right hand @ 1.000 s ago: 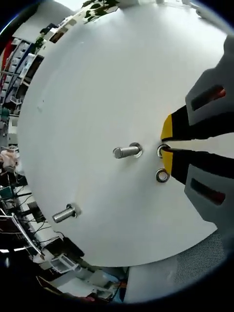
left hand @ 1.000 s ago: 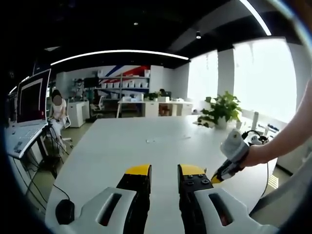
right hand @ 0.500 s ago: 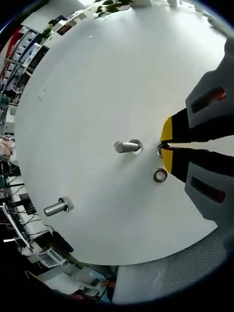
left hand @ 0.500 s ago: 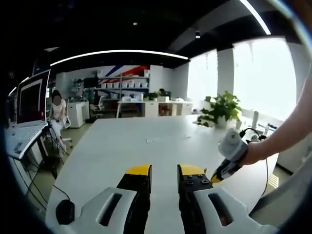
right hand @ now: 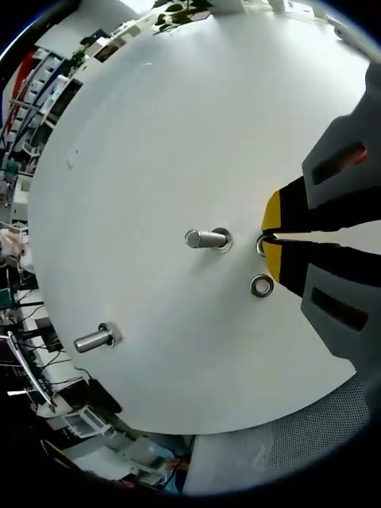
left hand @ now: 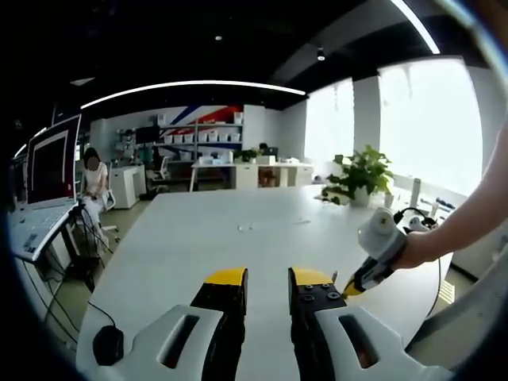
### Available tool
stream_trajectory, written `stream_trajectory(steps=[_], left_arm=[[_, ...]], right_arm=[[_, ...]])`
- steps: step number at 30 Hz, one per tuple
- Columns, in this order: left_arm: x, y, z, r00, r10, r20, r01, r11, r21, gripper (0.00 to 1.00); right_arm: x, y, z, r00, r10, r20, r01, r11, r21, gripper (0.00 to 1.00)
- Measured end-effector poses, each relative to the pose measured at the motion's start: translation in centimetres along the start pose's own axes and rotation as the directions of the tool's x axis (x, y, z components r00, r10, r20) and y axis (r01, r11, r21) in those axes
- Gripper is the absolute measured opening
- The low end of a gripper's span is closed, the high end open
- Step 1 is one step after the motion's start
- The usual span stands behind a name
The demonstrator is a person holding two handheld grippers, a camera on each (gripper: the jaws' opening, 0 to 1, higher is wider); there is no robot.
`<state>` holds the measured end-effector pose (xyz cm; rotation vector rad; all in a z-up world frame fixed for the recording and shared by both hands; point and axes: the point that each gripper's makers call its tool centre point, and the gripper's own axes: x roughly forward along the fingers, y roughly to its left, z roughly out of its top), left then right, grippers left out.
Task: Place the washer onto the threaded stud by aligning its center hole with the stud, sliding it down to the base, and recovering from edge contact or off-axis alignment until the washer reaches the visible bottom stop.
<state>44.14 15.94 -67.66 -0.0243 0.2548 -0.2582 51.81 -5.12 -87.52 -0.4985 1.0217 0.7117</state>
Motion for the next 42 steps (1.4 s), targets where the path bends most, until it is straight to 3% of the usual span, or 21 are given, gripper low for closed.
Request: stream_trajectory(steps=[10,28,42], left_arm=[[0.0,0.1,0.0,1.000,0.004,-0.002,-0.004,1.000,0.004,0.18],[0.1,0.1,-0.2,1.000,0.003,-0.010,-0.002,1.000,0.003,0.18],[0.2,-0.1,-0.3,1.000,-0.003,-0.012,0.003,1.000,0.004,0.18]], right_arm=[[-0.7,-0.4,-0.5,1.000,-0.015,0.011,0.014,1.000,0.024,0.04],[-2.9,-1.0,0.7,0.997,-0.022,0.070,0.018,0.999,0.049,0.04],[-5.2,-1.3,3.7,0.990,-0.033,0.136,0.029,0.999,0.029,0.04]])
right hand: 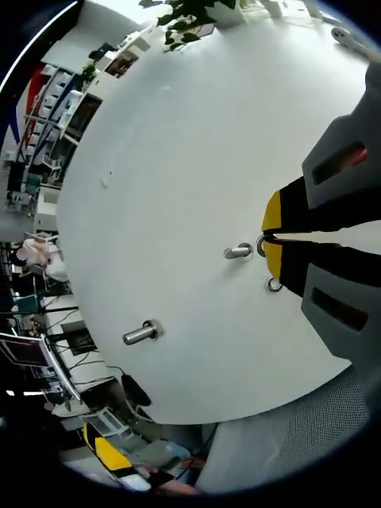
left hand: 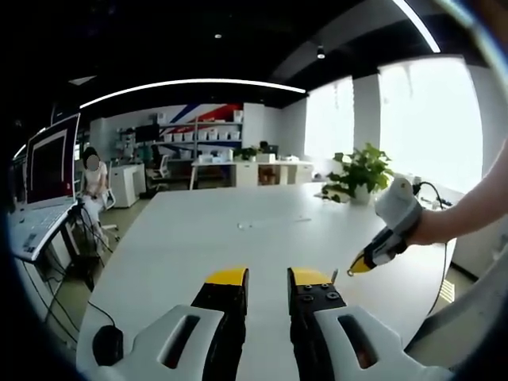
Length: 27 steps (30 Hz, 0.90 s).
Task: Place the washer onto the threaded stud by aligning its center hole with the stud, sliding it down to the base, and recovering from edge contact or off-axis alignment until the washer reaches the visible bottom stop.
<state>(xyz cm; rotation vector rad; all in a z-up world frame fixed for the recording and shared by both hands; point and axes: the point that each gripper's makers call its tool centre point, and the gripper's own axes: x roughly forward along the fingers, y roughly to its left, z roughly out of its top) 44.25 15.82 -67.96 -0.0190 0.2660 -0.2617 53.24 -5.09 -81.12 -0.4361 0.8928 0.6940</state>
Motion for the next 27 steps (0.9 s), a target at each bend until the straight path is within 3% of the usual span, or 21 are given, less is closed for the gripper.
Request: stream_trajectory(steps=[13,27], left_arm=[[0.0,0.2,0.0,1.000,0.006,-0.001,-0.006,1.000,-0.004,0.17],[0.0,-0.1,-0.2,1.000,-0.003,-0.006,0.003,1.000,0.002,0.17]], right_arm=[[-0.1,0.3,2.7,1.000,0.006,0.028,-0.006,1.000,-0.025,0.04],[0.9,0.5,2.5,0.999,0.033,-0.012,-0.033,0.999,-0.022,0.04]])
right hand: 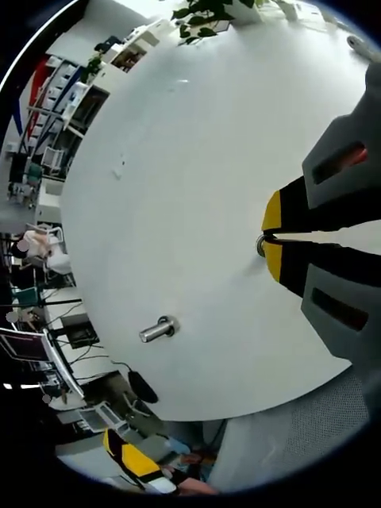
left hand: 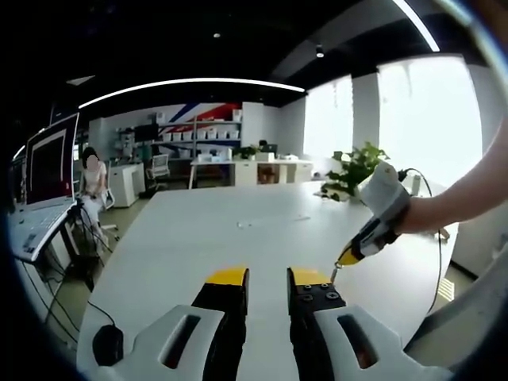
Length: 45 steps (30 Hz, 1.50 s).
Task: Place the washer onto the threaded stud by aligning its center hole with the stud, sliding it down to the base, and recovering from edge contact or off-axis alignment until the washer reaches the visible bottom stop.
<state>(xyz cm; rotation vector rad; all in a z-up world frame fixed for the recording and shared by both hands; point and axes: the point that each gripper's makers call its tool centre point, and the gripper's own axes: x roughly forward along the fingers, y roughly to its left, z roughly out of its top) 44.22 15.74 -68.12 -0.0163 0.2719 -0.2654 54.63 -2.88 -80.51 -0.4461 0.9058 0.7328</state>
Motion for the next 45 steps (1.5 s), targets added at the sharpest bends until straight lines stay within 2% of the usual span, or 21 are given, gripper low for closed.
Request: stream_trajectory(steps=[19,45], left_arm=[[-0.02,0.29,0.08,1.000,0.007,0.002,-0.007,1.000,-0.005,0.17],[-0.04,0.38,0.05,1.000,0.007,0.001,-0.007,1.000,-0.007,0.17]], right_arm=[[0.76,0.21,-0.45,0.999,0.020,-0.041,-0.019,1.000,0.015,0.05],[0.74,0.11,-0.21,0.999,0.023,-0.034,-0.021,0.998,0.059,0.05]])
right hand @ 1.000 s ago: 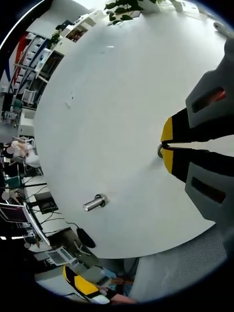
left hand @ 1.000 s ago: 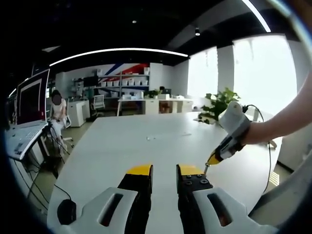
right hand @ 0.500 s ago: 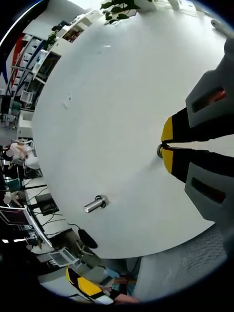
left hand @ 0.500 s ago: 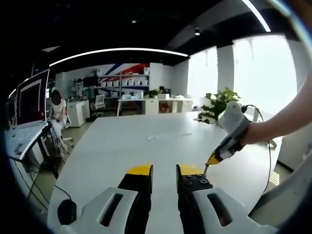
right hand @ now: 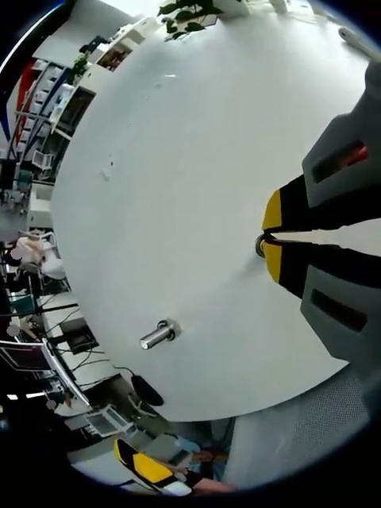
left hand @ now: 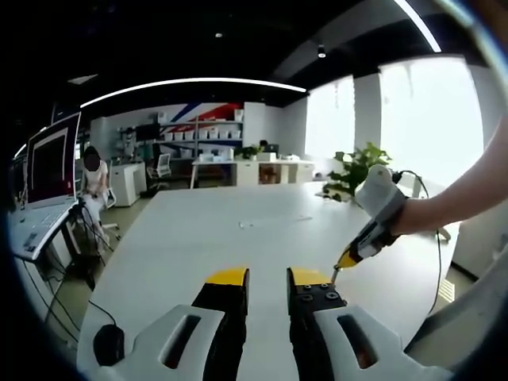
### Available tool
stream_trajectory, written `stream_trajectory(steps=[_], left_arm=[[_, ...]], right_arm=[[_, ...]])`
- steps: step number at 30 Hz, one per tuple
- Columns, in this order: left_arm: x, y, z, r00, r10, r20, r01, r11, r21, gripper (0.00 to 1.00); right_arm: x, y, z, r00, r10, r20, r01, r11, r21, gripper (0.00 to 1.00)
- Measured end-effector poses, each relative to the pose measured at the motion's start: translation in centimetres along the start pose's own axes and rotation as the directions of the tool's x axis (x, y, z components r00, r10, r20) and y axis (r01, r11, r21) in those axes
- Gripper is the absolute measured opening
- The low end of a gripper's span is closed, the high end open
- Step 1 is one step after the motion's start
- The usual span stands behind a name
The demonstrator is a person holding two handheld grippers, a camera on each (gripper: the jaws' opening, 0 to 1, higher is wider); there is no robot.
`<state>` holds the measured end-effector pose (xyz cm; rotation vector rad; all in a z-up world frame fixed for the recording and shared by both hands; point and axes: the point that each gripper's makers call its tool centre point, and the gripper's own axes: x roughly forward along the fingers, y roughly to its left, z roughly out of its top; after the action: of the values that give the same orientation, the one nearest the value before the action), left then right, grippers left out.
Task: Place the washer onto the threaded stud by aligning its center hole with the stud, sliding it down to the base, and recovering from edge contact or off-axis alignment until the washer reaches the visible bottom stop.
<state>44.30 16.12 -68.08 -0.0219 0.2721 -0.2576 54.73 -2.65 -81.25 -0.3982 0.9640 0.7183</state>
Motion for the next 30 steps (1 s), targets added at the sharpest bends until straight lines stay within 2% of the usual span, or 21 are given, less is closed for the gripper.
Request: stream_trajectory(steps=[30], left_arm=[[-0.09,-0.06,-0.08,1.000,0.000,-0.003,0.000,1.000,0.002,0.16]], right_arm=[[-0.27,-0.19,0.07,1.000,-0.004,0.010,0.003,0.999,0.044,0.09]])
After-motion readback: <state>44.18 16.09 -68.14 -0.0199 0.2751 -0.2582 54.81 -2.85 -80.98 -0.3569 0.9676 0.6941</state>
